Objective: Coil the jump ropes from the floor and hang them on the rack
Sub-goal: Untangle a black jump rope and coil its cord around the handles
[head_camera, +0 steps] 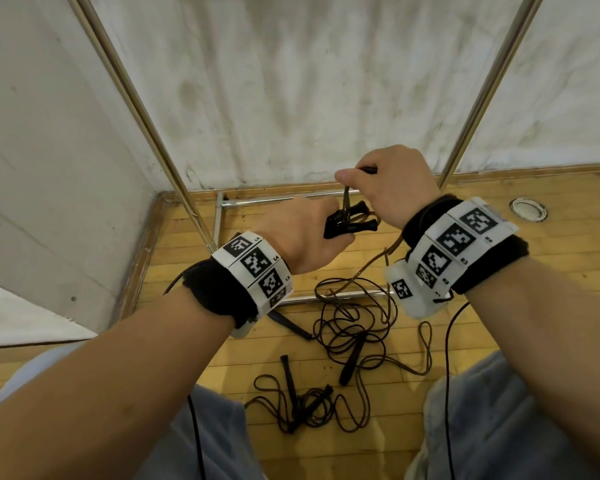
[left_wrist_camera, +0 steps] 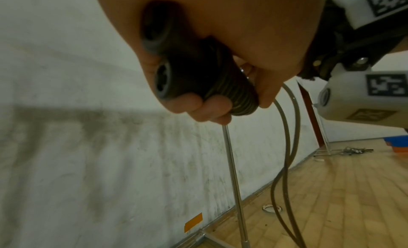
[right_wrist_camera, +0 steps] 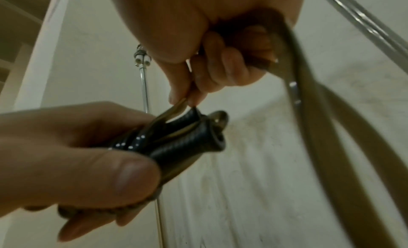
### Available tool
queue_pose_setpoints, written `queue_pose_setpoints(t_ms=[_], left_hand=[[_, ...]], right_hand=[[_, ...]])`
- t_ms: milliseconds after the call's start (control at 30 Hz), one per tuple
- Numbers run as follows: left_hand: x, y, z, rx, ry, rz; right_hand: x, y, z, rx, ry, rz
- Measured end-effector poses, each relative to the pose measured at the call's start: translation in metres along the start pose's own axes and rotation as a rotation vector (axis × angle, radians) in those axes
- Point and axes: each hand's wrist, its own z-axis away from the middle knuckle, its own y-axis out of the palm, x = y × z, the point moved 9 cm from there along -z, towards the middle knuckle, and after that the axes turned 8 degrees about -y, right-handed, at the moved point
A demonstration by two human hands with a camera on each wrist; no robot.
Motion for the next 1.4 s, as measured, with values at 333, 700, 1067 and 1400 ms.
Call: queue_pose_setpoints(t_ms=[333,700,1067,1400], left_hand=[[-0.014,-0.041,0.024,-0.148,0.199,0.226],[0.028,-0.075,0.013,-0.31,-0.14,0.836],[0.027,-0.076,0.011,-0.289,-0.119,0.799],[0.04,-0.09,0.013,-0.335,-0.177,0.958]], right_hand=[[-0.02,0.028,0.004,0.223,0.203,-0.654],[0.02,0.042,0.011,0.005,0.05,-0.628],[0.03,0.062,0.015,0.198,0.002,-0.307],[0.028,0.049,0.013,-0.001,0.018,-0.545]])
